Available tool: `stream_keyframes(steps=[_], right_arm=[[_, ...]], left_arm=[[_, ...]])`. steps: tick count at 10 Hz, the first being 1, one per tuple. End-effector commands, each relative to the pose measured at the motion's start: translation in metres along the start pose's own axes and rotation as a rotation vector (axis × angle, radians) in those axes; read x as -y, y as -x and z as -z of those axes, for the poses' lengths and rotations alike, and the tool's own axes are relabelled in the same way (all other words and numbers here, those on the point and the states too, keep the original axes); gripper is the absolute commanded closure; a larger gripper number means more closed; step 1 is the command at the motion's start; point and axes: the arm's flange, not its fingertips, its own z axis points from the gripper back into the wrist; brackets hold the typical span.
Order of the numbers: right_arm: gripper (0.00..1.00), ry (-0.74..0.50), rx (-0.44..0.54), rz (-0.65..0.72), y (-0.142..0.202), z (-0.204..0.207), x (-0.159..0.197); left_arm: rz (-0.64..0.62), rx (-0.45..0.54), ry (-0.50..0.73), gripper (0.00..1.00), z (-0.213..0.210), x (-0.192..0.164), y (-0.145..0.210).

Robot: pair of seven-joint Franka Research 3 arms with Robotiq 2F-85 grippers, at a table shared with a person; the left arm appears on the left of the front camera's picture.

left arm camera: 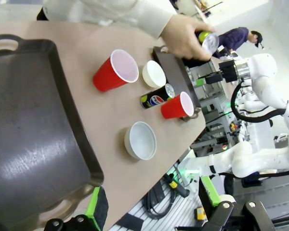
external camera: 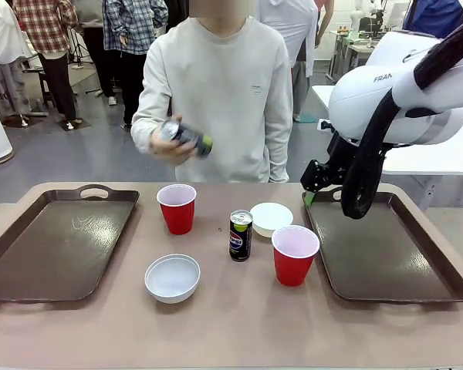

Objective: Prepare tableware on both trays.
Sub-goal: Pick up a Picnic Bowl from the table and place it on a Handle tray.

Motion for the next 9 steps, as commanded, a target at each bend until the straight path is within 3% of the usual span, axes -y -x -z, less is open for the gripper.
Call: stream_keyframes(steps=[1, 2, 5, 9], right_arm=[[0.0, 0.004, -0.006, -0.007, -0.001, 0.004, -0.005], [0.0, 0.105, 0.016, -0.016, 0.003, 0.01, -0.008], [0.0, 0.181, 0.069, -0.023, -0.047, 0.047, -0.058], [0.0, 0.221, 0.103, -0.084, -0.075, 0.112, -0.096]], left_arm=[[0.002, 0.006, 0.011, 0.0, -0.002, 0.0, 0.0], [0.002, 0.006, 0.011, 0.0, -0.002, 0.0, 0.0], [0.002, 0.006, 0.011, 0.0, -0.002, 0.0, 0.0], [0.002, 0.006, 0.011, 0.0, -0.002, 0.0, 0.0]])
